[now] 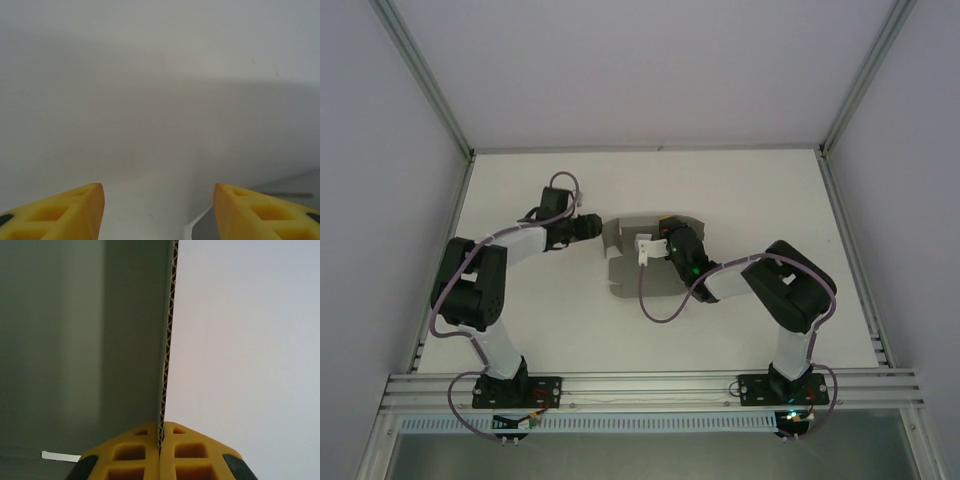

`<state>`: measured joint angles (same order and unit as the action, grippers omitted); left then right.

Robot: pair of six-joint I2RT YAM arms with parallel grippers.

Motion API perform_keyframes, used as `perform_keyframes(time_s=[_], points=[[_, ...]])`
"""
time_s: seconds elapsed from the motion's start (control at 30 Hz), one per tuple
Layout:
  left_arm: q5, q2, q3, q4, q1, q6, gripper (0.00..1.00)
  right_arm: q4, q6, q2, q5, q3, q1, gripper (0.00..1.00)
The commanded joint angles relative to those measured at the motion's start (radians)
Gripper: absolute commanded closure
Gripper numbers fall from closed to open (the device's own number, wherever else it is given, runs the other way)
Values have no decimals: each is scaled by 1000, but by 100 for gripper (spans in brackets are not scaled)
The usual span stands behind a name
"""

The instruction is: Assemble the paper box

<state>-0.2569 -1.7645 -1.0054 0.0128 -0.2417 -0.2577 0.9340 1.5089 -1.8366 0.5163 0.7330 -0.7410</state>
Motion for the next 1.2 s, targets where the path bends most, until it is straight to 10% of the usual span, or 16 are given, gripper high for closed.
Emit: perform_keyframes(time_s=[0.0, 0.77, 1.17], points=[[-133, 3, 27, -62, -40, 47, 44, -34, -23, -15, 7, 9, 1, 98], [-58, 53, 143, -160, -164, 118, 55, -118, -59, 10, 44, 11, -1, 98], [33, 65, 137, -224, -212, 155, 46, -129, -77, 22, 54, 15, -14, 98]])
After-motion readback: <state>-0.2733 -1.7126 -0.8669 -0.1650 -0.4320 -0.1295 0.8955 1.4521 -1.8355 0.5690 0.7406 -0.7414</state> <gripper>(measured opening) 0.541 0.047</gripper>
